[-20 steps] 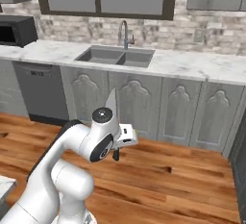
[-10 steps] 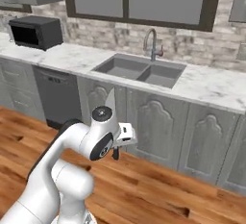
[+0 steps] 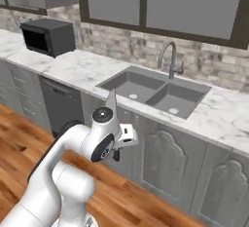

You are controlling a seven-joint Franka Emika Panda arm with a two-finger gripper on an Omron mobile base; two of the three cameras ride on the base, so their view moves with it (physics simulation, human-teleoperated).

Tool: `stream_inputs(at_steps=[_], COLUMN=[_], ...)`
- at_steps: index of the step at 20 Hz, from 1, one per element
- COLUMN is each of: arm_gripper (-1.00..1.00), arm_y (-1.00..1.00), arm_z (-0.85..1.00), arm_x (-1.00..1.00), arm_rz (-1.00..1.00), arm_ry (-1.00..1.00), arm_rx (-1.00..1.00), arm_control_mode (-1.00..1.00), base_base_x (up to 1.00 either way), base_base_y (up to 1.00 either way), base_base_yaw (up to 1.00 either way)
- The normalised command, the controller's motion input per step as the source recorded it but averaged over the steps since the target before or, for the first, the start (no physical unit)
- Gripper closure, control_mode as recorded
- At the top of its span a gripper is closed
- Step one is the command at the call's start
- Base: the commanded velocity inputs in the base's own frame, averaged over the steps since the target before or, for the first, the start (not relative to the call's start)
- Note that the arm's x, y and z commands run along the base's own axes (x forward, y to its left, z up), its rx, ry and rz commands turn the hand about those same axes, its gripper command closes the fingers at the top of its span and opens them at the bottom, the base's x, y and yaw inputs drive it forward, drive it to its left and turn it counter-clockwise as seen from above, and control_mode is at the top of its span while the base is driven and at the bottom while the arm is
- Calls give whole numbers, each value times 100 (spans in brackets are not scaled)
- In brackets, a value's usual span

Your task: Move the cutting board and knife to the sink. Then move spray from the cabinet to the counter.

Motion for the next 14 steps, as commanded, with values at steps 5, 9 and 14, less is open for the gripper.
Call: stream_inputs(at_steps=[5,9,14], arm_gripper=[100,100,100], arm_y=[0,0,0], arm_z=[0,0,0], arm_x=[0,0,0], arm_rz=[0,0,0], arm_ry=[0,0,0], arm_rx=[0,0,0], arm_control_mode=[100,100,100], base_base_x=[87,68,64], base_base_y=[41,74,49], base_base_yaw=[5,-4,-15])
